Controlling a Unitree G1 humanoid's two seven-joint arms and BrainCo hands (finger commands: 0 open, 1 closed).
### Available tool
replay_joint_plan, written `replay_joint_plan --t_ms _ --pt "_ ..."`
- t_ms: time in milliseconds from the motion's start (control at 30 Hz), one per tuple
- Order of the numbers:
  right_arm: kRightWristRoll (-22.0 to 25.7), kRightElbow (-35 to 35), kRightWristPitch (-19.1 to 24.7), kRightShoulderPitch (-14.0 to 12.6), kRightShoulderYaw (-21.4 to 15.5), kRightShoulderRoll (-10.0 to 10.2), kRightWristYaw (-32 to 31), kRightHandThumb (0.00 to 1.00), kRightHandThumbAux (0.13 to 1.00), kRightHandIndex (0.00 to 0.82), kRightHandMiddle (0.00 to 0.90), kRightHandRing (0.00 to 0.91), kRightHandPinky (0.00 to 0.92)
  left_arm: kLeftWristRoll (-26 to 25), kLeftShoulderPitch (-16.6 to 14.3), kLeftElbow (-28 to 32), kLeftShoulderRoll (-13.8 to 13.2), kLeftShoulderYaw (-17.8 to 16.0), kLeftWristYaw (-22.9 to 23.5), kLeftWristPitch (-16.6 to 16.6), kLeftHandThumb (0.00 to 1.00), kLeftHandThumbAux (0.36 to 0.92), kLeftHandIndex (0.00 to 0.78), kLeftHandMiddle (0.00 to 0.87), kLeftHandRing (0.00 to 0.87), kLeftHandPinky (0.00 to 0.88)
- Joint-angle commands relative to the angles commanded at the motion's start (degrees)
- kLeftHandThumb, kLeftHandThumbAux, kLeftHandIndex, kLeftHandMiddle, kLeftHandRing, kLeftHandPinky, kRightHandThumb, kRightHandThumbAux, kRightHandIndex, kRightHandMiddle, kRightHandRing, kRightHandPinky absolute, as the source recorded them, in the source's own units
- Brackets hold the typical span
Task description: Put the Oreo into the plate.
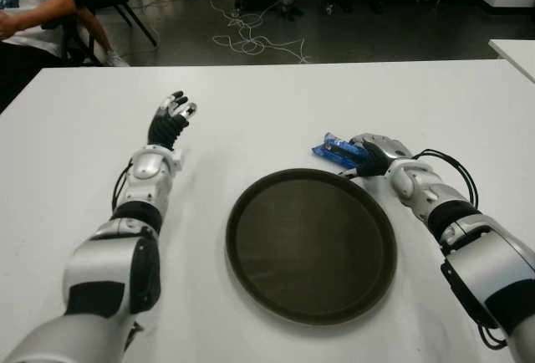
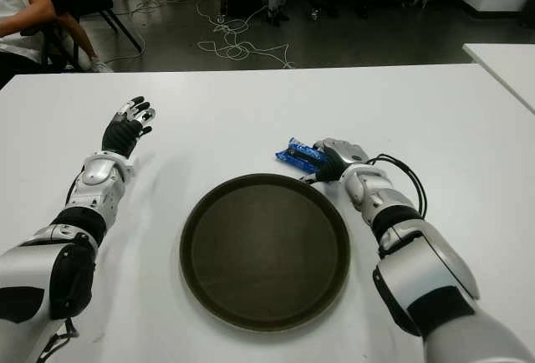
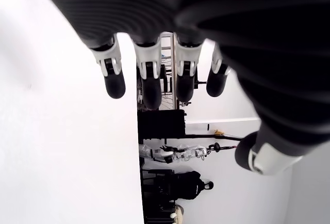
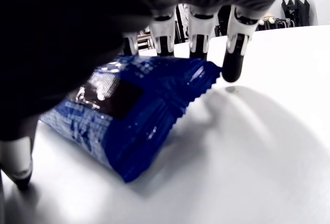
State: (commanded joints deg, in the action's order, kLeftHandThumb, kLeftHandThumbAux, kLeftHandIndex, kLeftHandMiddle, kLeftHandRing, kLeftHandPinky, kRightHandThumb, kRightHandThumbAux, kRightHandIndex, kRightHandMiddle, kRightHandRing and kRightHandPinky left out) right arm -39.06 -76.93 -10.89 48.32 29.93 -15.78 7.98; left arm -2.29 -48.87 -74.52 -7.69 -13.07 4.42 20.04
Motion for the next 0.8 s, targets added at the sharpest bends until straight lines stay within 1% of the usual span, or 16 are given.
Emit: replay_joint_plan --t_ms 33,100,167,300,400,567,700,800 --pt "0.05 -0.01 0.08 0.00 -0.04 -0.01 -0.10 0.000 0.547 0.200 0.268 0.268 0.245 0.04 0.00 -0.02 -0.03 0.02 0.00 -0.04 0.171 0.569 0.053 0.116 0.099 0.082" --pt "0.33 -0.05 0.33 -0.02 -0.32 -0.02 -0.27 0.000 0.554 0.237 0.305 0.309 0.276 0.07 -0.04 -0.10 -0.06 0.03 -0.02 -0.24 0.171 0.564 0.053 0.119 0.100 0.083" --pt "0.42 -0.05 0.42 -0.02 -0.44 -0.03 -0.35 0.000 0.556 0.258 0.325 0.330 0.290 0.08 -0.07 -0.12 -0.06 0.03 -0.04 -0.32 0.173 0.561 0.053 0.120 0.101 0.084" --pt "1.00 -0.10 0.74 -0.04 -1.11 0.02 -0.72 0.000 0.557 0.285 0.348 0.362 0.293 0.13 -0.04 -0.01 0.07 0.12 -0.08 -0.16 0.173 0.563 0.047 0.117 0.097 0.082" --pt "1.35 -0.13 1.10 -0.04 -1.55 0.09 -0.98 0.000 0.543 0.277 0.345 0.352 0.279 0.11 0.01 0.09 0.10 0.13 0.01 -0.04 0.175 0.570 0.049 0.118 0.098 0.084" --pt "1.81 -0.14 1.70 -0.03 -1.99 0.18 -1.11 0.000 0.544 0.259 0.334 0.340 0.289 0.06 0.01 0.17 0.16 0.08 0.00 -0.09 0.174 0.573 0.048 0.116 0.097 0.082" --pt "1.95 -0.14 2.10 0.02 -2.15 0.21 -1.03 0.025 0.562 0.290 0.359 0.376 0.339 0.11 -0.02 0.12 0.12 0.07 -0.08 -0.28 0.170 0.572 0.047 0.114 0.095 0.081" --pt "1.82 -0.13 2.51 0.04 -2.14 0.18 -0.67 0.047 0.571 0.309 0.373 0.391 0.357 0.10 0.00 0.07 0.19 0.03 -0.13 -0.29 0.169 0.574 0.046 0.113 0.093 0.079"
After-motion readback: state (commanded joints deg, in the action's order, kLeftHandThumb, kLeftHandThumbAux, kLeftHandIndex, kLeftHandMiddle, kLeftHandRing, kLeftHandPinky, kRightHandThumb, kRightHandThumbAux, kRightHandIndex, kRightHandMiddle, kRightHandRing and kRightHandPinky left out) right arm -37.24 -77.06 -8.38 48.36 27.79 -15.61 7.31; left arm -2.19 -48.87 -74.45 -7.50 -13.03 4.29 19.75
